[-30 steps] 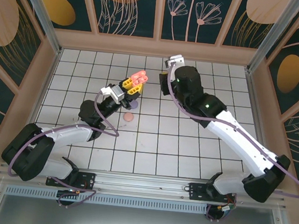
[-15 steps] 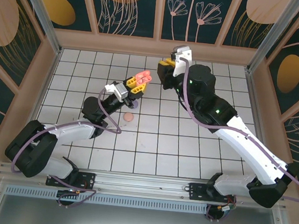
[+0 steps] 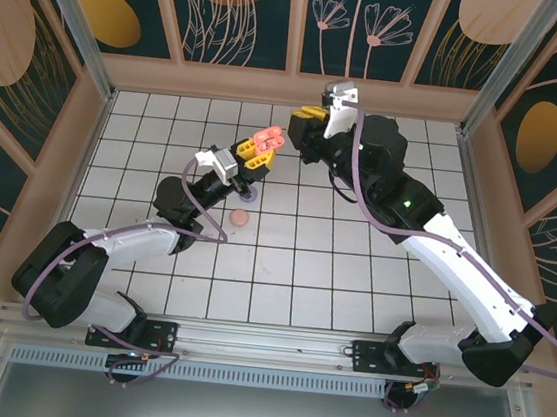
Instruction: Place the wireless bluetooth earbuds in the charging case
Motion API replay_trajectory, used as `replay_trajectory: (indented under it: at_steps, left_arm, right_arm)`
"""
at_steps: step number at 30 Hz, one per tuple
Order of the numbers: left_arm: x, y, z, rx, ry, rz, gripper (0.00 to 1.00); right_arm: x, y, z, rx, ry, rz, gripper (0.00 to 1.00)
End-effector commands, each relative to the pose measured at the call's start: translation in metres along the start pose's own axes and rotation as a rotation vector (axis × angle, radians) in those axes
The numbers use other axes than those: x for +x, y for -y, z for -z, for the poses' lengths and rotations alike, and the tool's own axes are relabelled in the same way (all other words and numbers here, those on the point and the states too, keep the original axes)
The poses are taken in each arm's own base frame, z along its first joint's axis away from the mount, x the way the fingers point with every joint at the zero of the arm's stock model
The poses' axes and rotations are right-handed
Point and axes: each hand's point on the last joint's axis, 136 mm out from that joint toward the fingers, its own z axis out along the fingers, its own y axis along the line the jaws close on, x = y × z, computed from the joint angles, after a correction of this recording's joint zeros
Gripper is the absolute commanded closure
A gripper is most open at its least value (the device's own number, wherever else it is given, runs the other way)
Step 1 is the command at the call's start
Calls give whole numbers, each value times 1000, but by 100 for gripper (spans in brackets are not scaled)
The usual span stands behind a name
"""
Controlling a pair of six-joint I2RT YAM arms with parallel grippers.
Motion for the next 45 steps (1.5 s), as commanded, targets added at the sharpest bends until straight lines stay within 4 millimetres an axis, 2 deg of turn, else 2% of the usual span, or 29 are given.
replay_trajectory:
  at_steps: [1,4,25,45]
  left_arm:
    - [-19,5,-6,27,67,5,100]
    - [-20,4,-7,27,69,7,100]
    - [-24,5,-7,32,83,17,100]
    - [-25,6,-7,35,88,26,100]
  right_arm:
    - [-9,-8,-3,-67,30,-50,73]
    - [-7,-2,-6,-57,33,-63,73]
    - [25,-8,-14,-150,13,-23,73]
    - [35,-4,-30,-157,-5,-46,73]
